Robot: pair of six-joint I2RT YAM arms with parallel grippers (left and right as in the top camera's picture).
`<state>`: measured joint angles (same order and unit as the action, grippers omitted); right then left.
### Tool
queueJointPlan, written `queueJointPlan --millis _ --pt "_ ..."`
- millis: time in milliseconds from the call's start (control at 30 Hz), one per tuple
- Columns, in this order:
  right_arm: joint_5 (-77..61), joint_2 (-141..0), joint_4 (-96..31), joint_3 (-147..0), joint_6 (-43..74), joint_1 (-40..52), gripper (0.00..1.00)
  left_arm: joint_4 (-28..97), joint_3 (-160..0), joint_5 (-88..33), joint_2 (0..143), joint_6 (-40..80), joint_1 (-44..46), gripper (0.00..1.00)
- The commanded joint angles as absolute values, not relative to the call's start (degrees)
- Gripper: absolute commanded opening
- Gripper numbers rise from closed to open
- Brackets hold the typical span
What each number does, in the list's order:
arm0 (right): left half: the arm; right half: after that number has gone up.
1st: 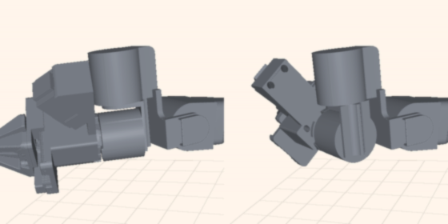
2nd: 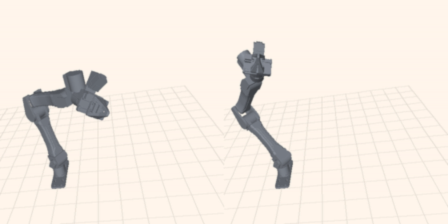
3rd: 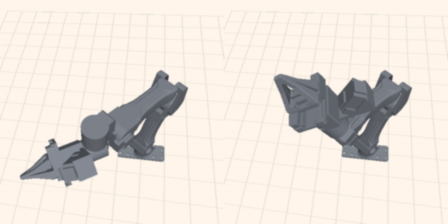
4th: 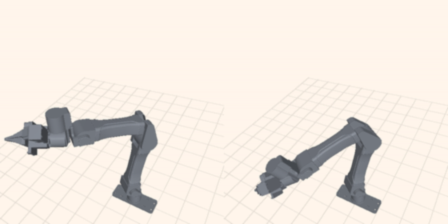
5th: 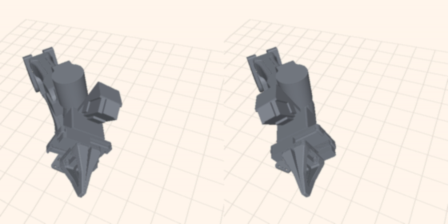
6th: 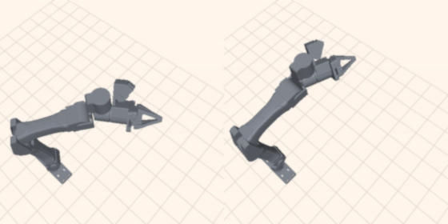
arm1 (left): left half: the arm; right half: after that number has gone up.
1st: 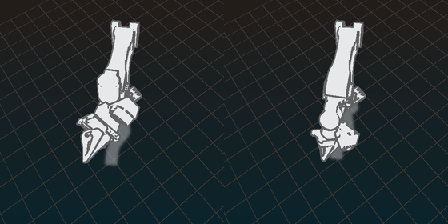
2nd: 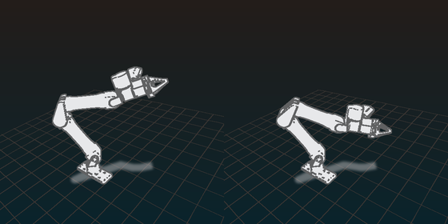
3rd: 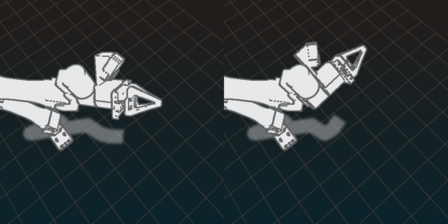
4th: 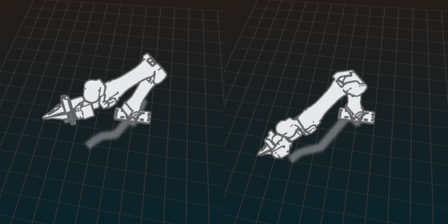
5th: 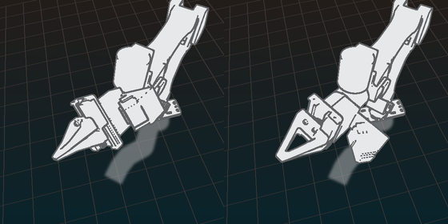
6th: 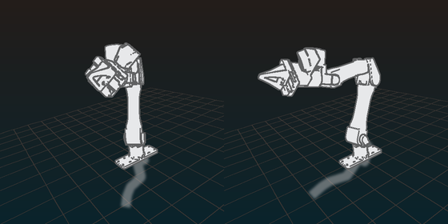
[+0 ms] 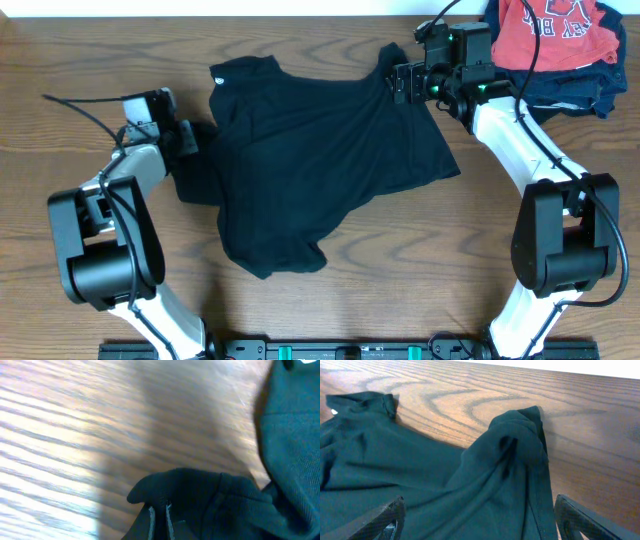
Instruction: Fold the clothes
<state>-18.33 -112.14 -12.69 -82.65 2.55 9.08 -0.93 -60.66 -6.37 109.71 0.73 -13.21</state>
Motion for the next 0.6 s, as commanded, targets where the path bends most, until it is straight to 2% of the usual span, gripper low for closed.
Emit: queueJointPlan --millis 0,233,333,367,433,467,500,567 --pt "-18.92 -112.4 -12.88 -82.83 2.55 9.06 0.92 -2.17 -61.01 -4.14 106.3 2.87 -14.79 0.06" --pt "-18.92 -112.4 -12.88 -82.81 2.57 9.06 0.89 -4.89 -61.01 -0.3 104.4 2.87 -17.54 0.06" --pt "-18.87 -112.4 -12.93 -82.83 2.79 9.06 0.85 -6.72 -61.01 -0.36 104.4 2.9 -18.52 0.1" --pt "-18.87 -112.4 -12.99 -82.81 3.05 8.99 0.84 -7.4 -61.01 -0.36 104.4 2.9 -18.7 0.16" --pt "-18.9 -112.38 -13.08 -82.83 3.9 8.84 0.82 -8.29 -61.01 -0.38 104.18 2.92 -18.92 0.69" --pt "-18.9 -112.16 -13.13 -82.83 4.45 8.69 0.83 -8.23 -61.01 -0.36 103.77 2.9 -18.92 0.89" --pt "-18.9 -111.94 -13.37 -82.83 4.91 8.54 0.86 -7.84 -61.01 -0.4 103.09 2.92 -18.92 0.98" --pt "-18.9 -110.8 -14.35 -82.83 5.56 8.21 0.88 -6.85 -61.01 -0.38 101.06 3.84 -18.9 0.98"
